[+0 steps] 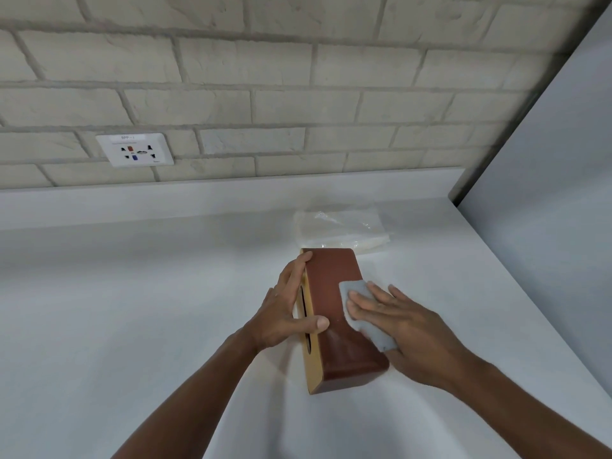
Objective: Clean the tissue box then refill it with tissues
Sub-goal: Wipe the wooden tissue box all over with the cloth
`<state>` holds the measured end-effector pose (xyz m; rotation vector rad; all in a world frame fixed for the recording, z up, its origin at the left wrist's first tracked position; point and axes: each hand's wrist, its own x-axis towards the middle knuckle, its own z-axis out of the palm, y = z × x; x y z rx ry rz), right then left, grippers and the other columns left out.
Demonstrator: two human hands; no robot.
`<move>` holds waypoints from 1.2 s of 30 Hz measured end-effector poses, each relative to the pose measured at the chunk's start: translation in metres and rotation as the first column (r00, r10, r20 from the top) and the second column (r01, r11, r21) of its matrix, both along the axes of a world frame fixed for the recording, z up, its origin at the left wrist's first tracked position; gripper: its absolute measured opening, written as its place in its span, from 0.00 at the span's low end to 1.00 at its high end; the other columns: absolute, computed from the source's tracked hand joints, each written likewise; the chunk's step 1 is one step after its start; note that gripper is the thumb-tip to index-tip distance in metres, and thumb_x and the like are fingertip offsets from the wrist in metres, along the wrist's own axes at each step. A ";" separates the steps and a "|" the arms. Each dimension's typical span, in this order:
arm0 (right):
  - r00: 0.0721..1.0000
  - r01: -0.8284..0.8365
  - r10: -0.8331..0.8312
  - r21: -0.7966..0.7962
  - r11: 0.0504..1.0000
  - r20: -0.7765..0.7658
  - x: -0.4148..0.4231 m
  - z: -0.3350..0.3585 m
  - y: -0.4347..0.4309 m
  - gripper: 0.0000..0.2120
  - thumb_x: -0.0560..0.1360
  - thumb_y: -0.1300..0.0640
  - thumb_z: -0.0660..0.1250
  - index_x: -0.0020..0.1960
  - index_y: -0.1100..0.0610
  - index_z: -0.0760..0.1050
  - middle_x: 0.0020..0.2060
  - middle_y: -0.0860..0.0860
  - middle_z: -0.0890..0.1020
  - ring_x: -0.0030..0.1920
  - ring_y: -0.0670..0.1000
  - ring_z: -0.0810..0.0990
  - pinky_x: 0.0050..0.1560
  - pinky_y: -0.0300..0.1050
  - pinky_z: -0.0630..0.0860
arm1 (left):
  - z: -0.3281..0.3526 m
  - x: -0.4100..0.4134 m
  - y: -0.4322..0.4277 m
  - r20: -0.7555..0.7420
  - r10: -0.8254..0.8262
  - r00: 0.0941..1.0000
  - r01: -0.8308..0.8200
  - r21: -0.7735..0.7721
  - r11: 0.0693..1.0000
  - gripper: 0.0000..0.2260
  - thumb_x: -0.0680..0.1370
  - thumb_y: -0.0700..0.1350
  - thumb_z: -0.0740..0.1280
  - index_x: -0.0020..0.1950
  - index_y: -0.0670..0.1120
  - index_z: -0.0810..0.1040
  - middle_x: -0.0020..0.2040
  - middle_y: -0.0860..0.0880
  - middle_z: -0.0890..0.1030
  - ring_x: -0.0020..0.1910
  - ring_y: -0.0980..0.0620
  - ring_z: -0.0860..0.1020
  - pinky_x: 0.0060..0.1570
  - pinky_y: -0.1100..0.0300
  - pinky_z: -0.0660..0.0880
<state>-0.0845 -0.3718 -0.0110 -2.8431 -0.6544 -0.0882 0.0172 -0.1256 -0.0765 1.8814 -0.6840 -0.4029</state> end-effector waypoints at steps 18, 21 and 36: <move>1.000 0.031 -0.031 0.031 0.999 0.002 -0.011 -0.006 0.023 0.30 0.72 0.53 0.57 0.75 0.48 0.66 0.74 0.42 0.67 0.76 0.46 0.59 0.71 0.48 0.60 | 0.002 -0.008 -0.009 -0.083 0.133 0.988 -0.142 -0.127 0.982 0.27 0.76 0.66 0.62 0.71 0.84 0.55 0.78 0.73 0.60 0.79 0.70 0.58 0.82 0.41 0.54; 0.999 0.042 -0.043 0.076 0.996 0.015 -0.004 -0.007 0.053 0.30 0.71 0.53 0.57 0.73 0.52 0.69 0.73 0.46 0.69 0.76 0.49 0.62 0.71 0.50 0.59 | 0.000 -0.007 -0.009 -0.060 0.145 0.988 -0.152 -0.121 0.981 0.27 0.76 0.67 0.61 0.72 0.83 0.55 0.80 0.70 0.60 0.80 0.68 0.58 0.82 0.41 0.54; 0.998 -0.029 0.034 0.108 0.994 -0.049 -0.015 -0.007 0.027 0.31 0.72 0.55 0.57 0.75 0.47 0.65 0.75 0.41 0.65 0.77 0.42 0.56 0.75 0.46 0.54 | 0.000 -0.006 -0.010 -0.039 0.158 0.987 -0.162 -0.106 0.981 0.27 0.76 0.66 0.61 0.74 0.77 0.57 0.79 0.68 0.62 0.77 0.71 0.59 0.79 0.52 0.57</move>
